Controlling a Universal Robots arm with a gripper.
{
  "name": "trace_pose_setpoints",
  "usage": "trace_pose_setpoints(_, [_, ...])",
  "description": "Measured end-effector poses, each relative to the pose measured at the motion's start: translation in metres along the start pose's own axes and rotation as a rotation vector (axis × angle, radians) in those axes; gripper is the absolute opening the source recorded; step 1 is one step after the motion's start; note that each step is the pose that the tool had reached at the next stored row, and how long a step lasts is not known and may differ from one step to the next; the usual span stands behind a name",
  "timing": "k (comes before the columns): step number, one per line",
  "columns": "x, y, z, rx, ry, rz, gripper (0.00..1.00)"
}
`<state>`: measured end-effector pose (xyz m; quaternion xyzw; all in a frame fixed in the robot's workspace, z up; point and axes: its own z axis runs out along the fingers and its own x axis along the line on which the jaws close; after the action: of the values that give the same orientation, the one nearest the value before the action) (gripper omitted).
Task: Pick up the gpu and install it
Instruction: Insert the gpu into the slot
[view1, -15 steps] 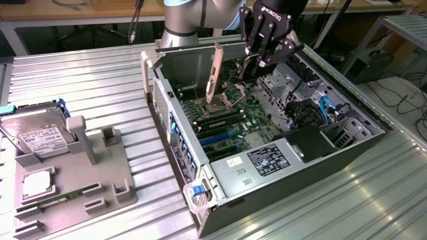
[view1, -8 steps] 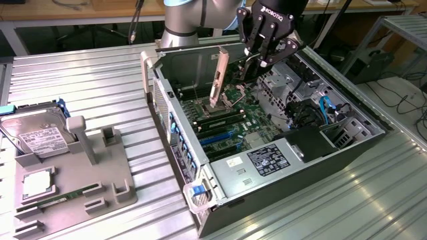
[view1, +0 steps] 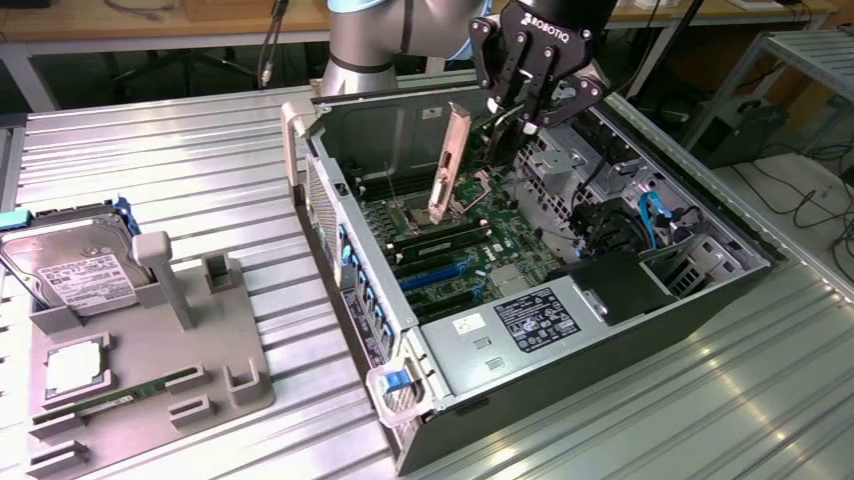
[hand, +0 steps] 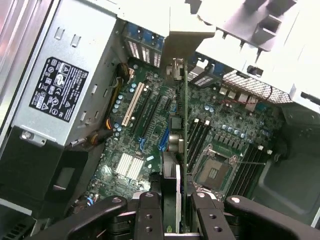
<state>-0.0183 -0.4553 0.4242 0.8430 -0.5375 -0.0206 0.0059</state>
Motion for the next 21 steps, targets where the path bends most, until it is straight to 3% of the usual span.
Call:
trace_pose_setpoints(12, [0.0, 0.0, 0.0002, -0.0063, 0.0072, -0.222, 0.27])
trace_pose_setpoints(15, [0.0, 0.0, 0.0003, -0.0086, 0.0098, -0.305, 0.27])
trace_pose_setpoints(21, [0.0001, 0.0, 0.0004, -0.0114, 0.013, -0.402, 0.27])
